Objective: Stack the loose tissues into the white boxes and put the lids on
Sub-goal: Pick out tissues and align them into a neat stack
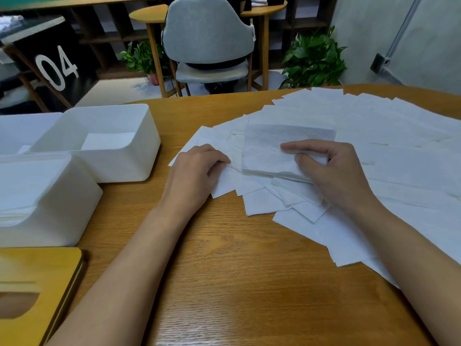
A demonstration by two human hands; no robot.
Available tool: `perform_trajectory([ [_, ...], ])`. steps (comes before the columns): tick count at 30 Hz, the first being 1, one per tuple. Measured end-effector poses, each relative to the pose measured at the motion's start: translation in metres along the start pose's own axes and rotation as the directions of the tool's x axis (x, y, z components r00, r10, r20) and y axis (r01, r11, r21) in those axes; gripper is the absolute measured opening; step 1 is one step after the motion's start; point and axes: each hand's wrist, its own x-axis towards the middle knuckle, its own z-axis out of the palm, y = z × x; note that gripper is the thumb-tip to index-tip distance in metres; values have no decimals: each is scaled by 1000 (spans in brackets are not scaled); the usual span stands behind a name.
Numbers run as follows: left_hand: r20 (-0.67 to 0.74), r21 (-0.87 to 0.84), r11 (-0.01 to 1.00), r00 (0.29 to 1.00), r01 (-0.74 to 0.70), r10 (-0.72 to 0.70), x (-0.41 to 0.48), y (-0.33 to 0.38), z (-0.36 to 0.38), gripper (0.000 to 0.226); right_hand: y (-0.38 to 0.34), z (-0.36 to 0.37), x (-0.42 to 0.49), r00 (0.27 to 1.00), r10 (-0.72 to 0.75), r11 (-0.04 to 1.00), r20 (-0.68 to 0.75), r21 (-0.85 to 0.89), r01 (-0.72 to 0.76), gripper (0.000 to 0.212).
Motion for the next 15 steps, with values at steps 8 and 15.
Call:
perform_trajectory([
  [8,24,-33,998,998,-58,59,-3,6,-5,21,1,0,-1,999,14,1000,-37,12,-13,36],
  [15,-29,-52,996,997,-74,73,-4,14,-8,14,0,1,-1,997,16,1000,-71,19,-15,35],
])
